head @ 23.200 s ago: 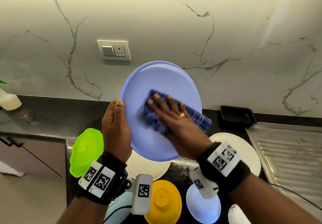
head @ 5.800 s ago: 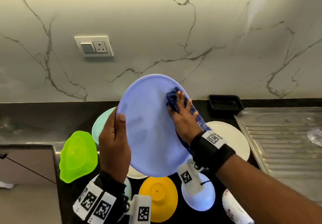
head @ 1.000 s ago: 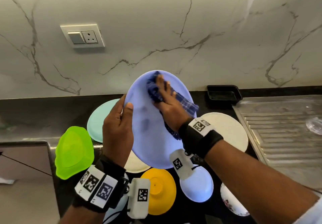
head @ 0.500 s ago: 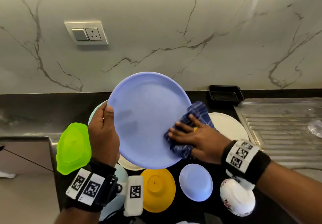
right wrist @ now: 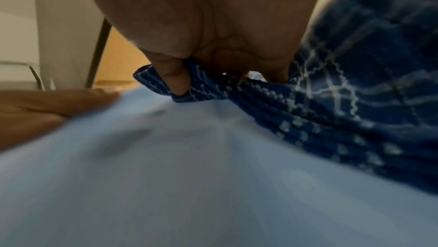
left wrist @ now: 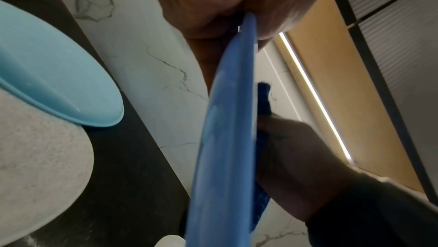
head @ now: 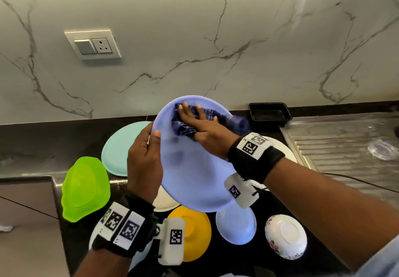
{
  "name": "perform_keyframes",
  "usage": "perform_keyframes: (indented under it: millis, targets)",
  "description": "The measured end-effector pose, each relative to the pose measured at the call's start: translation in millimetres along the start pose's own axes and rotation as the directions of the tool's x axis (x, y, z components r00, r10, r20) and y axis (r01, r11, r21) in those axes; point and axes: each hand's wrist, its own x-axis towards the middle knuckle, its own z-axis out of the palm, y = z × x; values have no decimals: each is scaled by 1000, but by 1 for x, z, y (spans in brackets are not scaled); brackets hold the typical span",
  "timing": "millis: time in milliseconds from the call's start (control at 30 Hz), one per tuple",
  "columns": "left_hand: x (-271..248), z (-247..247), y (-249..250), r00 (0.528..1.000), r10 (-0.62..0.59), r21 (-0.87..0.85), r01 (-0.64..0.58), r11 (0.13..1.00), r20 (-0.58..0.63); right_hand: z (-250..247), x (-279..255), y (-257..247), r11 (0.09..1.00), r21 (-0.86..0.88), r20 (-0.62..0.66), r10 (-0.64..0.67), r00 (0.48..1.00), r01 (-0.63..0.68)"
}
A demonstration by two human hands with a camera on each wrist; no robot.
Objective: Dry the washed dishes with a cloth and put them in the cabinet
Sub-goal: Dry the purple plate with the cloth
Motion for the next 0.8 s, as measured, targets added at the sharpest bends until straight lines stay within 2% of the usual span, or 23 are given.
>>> perform_keyframes:
  millis: [67, 133, 200, 233, 300, 333, 400, 467, 633, 733, 800]
  targets:
    - [-1, 6, -7, 999, -33, -44, 33, 999, -10, 4, -4, -6, 976, 212, 7, -50, 999, 48]
    - [-4, 9, -15, 997, -79, -74, 79, 994, -5, 2, -10, -6, 859, 509, -40, -51, 998, 64]
    - [-10, 8, -23, 993, -121, -82, 120, 989, -1, -5, -16, -4, 677, 736, -116, 120, 986, 4]
    - [-14, 7, -28, 990, -141, -88, 141, 986, -2, -9, -17, -1, 637, 770, -151, 230, 961, -32]
    - [-22, 4, -39, 984, -180, -89, 179, 980, -8, -17, -12, 13, 702, 702, -245, 393, 886, -117]
    - [-26, 2, -43, 980, -198, -83, 196, 977, -16, -19, -9, 18, 737, 658, -281, 430, 858, -154]
    - [-31, 0, -53, 971, -237, -100, 232, 968, -39, -23, -4, 20, 774, 606, -343, 462, 818, -183]
    - [-33, 0, -58, 956, -286, -146, 275, 950, -58, -26, -2, 13, 788, 597, -403, 456, 794, -150]
    - [-35, 5, -57, 933, -353, -206, 333, 920, -70, -24, -5, -6, 768, 640, -460, 419, 782, -35]
    - [-34, 8, -58, 928, -366, -224, 342, 913, -72, -11, -14, -2, 651, 759, -370, 445, 815, -10]
    - [-34, 9, -57, 927, -366, -247, 337, 909, -80, 4, -23, 10, 590, 805, -310, 509, 803, -63]
